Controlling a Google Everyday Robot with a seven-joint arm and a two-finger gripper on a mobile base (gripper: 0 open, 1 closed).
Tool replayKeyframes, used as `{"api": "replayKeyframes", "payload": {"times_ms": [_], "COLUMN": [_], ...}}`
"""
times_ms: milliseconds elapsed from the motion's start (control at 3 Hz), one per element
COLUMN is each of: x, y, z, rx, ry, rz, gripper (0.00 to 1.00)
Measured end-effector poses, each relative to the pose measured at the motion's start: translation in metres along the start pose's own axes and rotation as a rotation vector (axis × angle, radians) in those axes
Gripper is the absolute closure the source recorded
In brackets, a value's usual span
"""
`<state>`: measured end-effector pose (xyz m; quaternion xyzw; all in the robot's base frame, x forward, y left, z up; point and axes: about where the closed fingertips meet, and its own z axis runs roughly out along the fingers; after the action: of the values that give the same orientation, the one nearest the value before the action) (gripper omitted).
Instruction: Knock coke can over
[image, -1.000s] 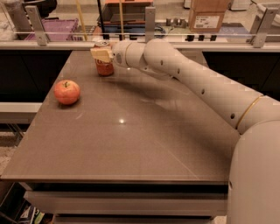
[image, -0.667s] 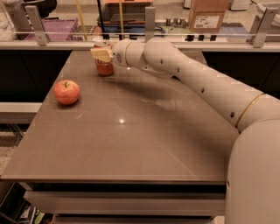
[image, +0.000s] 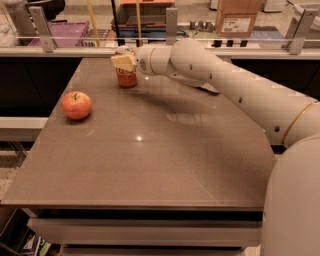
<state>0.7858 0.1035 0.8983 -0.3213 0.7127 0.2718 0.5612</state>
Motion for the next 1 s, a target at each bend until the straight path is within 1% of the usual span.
{"api": "replayKeyframes", "payload": {"times_ms": [333, 667, 1000], "x": [0.002, 0.005, 0.004], "y": [-0.005, -0.012, -0.028], "z": [-0.011, -0.024, -0.05], "rx": [0.021, 0.053, 0.105], "ry": [0.026, 0.071, 0.13], "rz": [0.007, 0.015, 0.025], "gripper": [1.0, 1.0, 1.0]}}
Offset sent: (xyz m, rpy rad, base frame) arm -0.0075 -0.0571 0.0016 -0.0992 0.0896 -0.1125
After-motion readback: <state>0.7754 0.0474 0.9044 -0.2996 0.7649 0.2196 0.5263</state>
